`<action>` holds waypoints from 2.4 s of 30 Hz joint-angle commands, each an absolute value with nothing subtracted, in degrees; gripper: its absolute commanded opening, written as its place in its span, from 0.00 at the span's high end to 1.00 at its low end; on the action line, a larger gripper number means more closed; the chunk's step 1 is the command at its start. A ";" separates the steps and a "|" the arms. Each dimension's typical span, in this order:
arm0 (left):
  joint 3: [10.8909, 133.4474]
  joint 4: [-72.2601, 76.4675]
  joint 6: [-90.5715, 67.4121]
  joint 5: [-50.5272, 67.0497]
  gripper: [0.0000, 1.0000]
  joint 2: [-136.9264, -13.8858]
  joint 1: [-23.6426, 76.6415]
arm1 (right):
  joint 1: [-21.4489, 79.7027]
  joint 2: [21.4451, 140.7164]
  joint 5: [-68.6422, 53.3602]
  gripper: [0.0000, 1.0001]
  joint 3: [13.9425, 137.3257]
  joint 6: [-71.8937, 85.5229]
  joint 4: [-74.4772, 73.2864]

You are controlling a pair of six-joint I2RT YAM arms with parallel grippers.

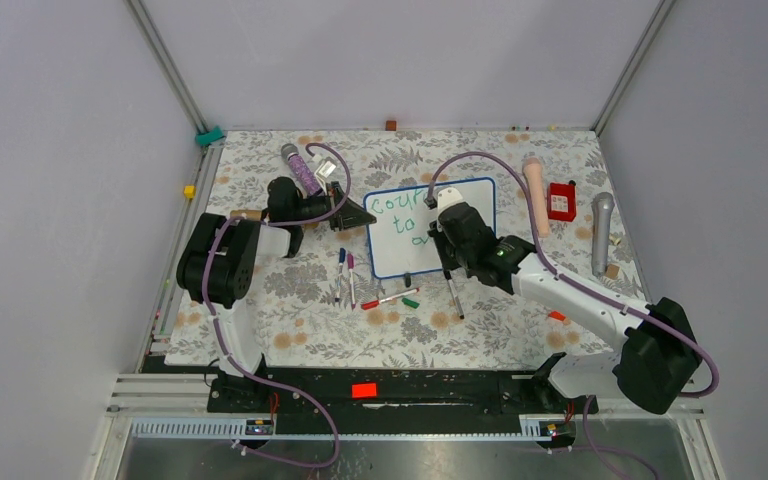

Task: Write a sentence on the whiteboard

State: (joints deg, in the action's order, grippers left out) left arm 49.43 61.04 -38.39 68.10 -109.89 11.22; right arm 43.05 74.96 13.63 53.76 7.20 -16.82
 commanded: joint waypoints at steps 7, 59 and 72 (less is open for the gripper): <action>48.29 61.72 -36.74 70.42 1.00 -108.70 12.63 | 41.98 74.42 17.23 1.00 54.35 5.26 -13.44; 49.83 61.61 -37.12 71.85 1.00 -109.76 12.57 | 41.86 79.32 23.26 1.00 57.43 6.34 -17.00; 50.09 61.13 -37.18 72.15 1.00 -109.79 12.57 | 41.91 80.24 21.91 1.00 58.80 4.97 -14.56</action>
State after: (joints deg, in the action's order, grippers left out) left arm 49.39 60.14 -38.61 67.24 -109.86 11.46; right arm 42.35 79.20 19.07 56.29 5.78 -18.57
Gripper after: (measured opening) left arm 0.054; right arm 0.178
